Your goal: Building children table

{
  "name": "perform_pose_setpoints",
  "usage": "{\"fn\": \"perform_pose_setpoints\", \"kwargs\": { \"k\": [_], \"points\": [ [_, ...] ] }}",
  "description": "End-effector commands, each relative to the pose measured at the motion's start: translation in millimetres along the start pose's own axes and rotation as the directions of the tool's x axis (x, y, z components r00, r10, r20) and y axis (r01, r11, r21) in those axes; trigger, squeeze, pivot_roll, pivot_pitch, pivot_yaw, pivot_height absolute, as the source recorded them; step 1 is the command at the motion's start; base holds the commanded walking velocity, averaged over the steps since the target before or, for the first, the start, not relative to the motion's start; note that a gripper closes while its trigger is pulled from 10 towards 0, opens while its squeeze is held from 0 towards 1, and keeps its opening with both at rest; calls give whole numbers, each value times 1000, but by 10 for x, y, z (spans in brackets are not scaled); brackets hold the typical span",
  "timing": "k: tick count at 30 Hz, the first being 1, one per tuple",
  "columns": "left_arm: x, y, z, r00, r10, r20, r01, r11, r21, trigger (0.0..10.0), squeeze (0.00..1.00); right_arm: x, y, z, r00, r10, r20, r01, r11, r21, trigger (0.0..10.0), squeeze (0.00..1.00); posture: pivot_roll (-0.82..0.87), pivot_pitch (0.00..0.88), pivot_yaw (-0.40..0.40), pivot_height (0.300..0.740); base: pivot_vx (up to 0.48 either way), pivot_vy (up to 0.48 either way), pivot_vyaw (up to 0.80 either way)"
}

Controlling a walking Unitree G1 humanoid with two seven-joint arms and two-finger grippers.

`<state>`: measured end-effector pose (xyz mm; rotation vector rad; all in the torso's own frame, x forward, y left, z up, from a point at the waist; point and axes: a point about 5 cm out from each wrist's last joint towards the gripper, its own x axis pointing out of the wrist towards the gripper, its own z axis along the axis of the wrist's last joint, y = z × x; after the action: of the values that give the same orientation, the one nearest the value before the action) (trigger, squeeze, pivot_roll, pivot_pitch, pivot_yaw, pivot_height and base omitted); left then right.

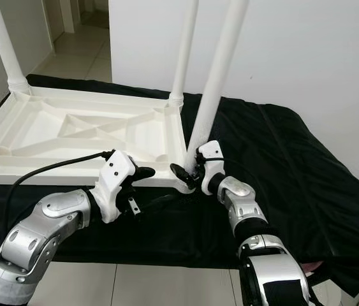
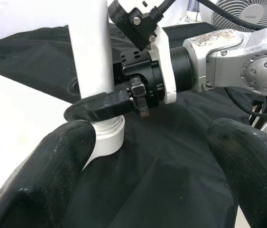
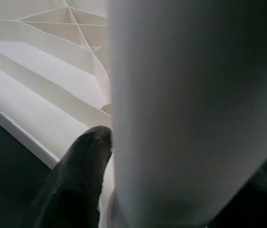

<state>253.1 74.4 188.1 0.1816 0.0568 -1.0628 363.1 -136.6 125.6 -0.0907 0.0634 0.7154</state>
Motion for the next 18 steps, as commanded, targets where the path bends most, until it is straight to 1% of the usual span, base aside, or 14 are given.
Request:
{"fn": "perform_pose_setpoints", "kwargs": {
  "k": [1, 2, 4, 6, 8, 10, 11, 12, 13, 14, 16, 17, 18],
  "points": [
    [9, -19, 33, 1000, -5, 7, 5, 1000, 6, 10000, 0, 15, 67, -102, 998, 37, -51, -36, 999, 21, 0, 0, 107, 0, -123, 740, 0, 0, 0],
    [10, -19, 34, 1000, 0, 10, 0, 1000, 6, 10000, 0, -55, 30, -151, 998, 26, -62, -24, 999, 38, 0, 0, 101, 0, -127, 740, 0, 0, 0],
    [10, -19, 34, 1000, 0, 10, 0, 1000, 6, 10000, 0, -55, 30, -151, 998, 26, -62, -24, 999, 38, 0, 0, 101, 0, -127, 740, 0, 0, 0],
    [14, -23, 36, 1000, 0, 14, 0, 1000, 3, 10000, 0, -125, -17, -189, 998, -9, -61, 13, 998, 58, 0, 0, 92, 0, -127, 740, 0, 0, 0],
    [14, -23, 36, 1000, 0, 14, 0, 1000, 3, 10000, 0, -125, -17, -189, 998, -9, -61, 13, 998, 58, 0, 0, 92, 0, -127, 740, 0, 0, 0],
    [27, -32, 35, 1000, -3, 16, 3, 1000, 1, 10000, 0, -166, -70, -200, 994, -95, -61, 98, 993, 58, 0, 0, 84, 0, -126, 740, 0, 0, 0],
    [27, -32, 35, 1000, -3, 16, 3, 1000, 1, 10000, 0, -166, -70, -200, 994, -95, -61, 98, 993, 58, 0, 0, 84, 0, -126, 740, 0, 0, 0],
    [34, -35, 36, 1000, -5, 17, 5, 1000, -1, 10000, 0, -173, -90, -190, 988, -146, -54, 149, 987, 57, 0, 0, 80, 0, -127, 740, 0, 0, 0],
    [34, -35, 36, 1000, -5, 17, 5, 1000, -1, 10000, 0, -173, -90, -190, 988, -146, -54, 149, 987, 57, 0, 0, 80, 0, -127, 740, 0, 0, 0],
    [44, -43, 35, 1000, -9, 19, 9, 1000, -2, 10000, 0, -175, -97, -170, 975, -216, -42, 219, 974, 55, 0, 0, 69, 0, -126, 740, 0, 0, 0],
    [44, -43, 35, 1000, -9, 19, 9, 1000, -2, 10000, 0, -175, -97, -170, 975, -216, -42, 219, 974, 55, 0, 0, 69, 0, -126, 740, 0, 0, 0],
    [54, -52, 33, 1000, -16, 21, 17, 1000, -4, 10000, 0, -174, -83, -151, 957, -288, -35, 290, 955, 58, 0, 0, 62, 0, -127, 740, 0, 0, 0],
    [54, -52, 33, 1000, -16, 21, 17, 1000, -4, 10000, 0, -174, -83, -151, 957, -288, -35, 290, 955, 58, 0, 0, 62, 0, -127, 740, 0, 0, 0]
  ]
}}
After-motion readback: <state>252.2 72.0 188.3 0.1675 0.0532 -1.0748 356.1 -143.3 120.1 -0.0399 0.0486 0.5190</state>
